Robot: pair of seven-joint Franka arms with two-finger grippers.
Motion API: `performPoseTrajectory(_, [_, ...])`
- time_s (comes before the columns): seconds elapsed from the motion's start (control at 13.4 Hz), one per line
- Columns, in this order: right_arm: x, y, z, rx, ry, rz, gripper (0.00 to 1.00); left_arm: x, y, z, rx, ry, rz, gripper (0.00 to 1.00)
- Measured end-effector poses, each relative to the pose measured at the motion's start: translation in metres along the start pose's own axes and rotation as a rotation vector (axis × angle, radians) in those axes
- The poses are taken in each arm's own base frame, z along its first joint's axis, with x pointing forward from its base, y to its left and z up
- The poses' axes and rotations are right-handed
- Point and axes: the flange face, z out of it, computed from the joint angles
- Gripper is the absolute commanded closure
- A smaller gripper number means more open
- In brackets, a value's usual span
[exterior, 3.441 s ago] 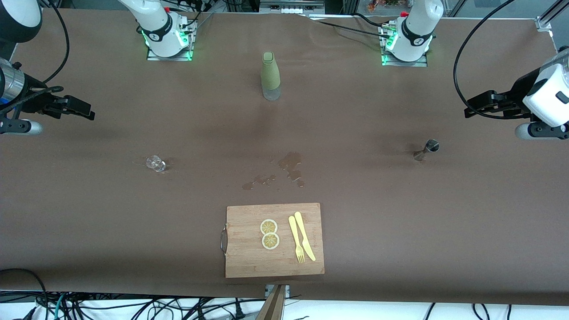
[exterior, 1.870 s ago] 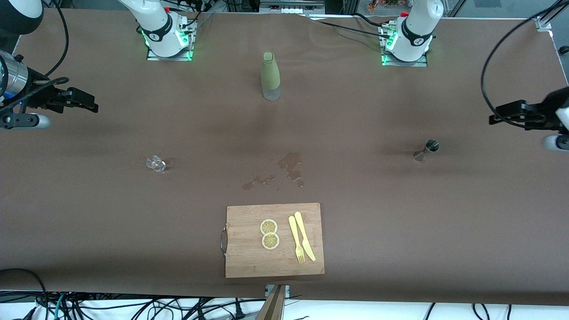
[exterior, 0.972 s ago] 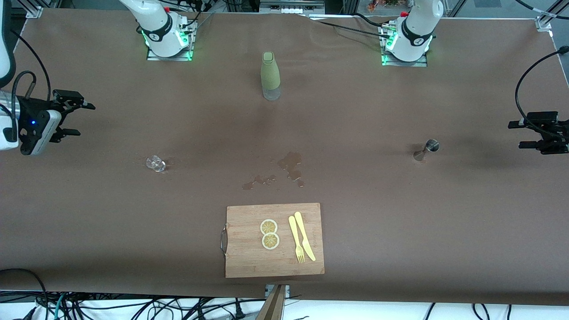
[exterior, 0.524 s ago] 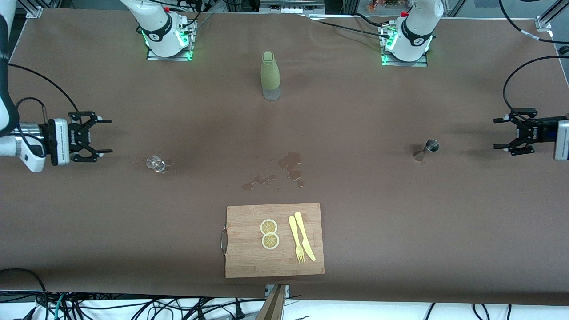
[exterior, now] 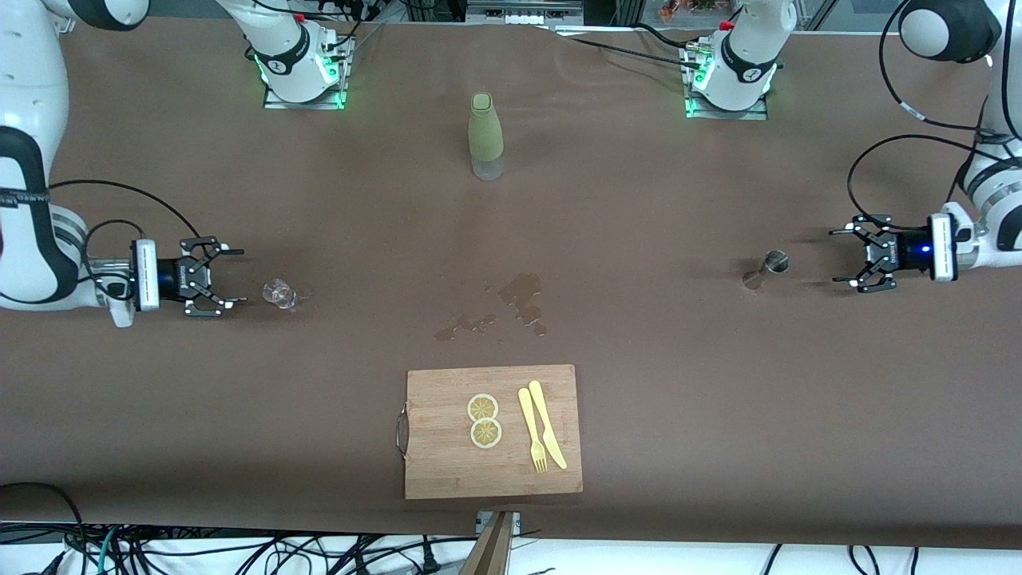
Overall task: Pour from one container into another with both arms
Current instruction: 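Close the right gripper on the beaker while the left gripper grasps the jigger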
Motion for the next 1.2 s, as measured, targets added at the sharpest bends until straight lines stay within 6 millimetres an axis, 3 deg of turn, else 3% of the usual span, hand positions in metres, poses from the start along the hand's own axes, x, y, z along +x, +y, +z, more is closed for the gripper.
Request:
performPoseTrajectory(0.22, [-0.040,0.010,0.027,-0.036,0.086,-0.067,0.00,-0.019,-0.015,0.043,-0.022,0.081,0.115,0.00])
performPoseTrajectory(0.45, [-0.057,0.015,0.045,-0.045,0.124,-0.089,0.00,-0.043,-0.021,0.080,-0.052,0.140,0.180,0.00])
performPoseTrajectory(0.75, [-0.065,0.020,0.073,-0.044,0.179,-0.107,0.01,-0.044,-0.032,0.094,-0.060,0.155,0.219,0.00])
performPoseTrajectory(0.82, [-0.065,0.020,0.079,-0.037,0.188,-0.111,0.12,-0.042,-0.036,0.099,-0.063,0.160,0.226,0.00])
performPoseTrajectory(0.97, [-0.066,0.021,0.084,-0.031,0.195,-0.119,0.69,-0.039,-0.041,0.109,-0.074,0.164,0.236,0.00])
performPoseTrajectory(1.05, [-0.065,0.021,0.085,-0.030,0.196,-0.120,0.84,-0.038,-0.043,0.112,-0.079,0.164,0.240,0.00])
performPoseTrajectory(1.2, [-0.065,0.021,0.085,-0.030,0.197,-0.121,1.00,-0.038,-0.045,0.115,-0.087,0.163,0.242,0.00])
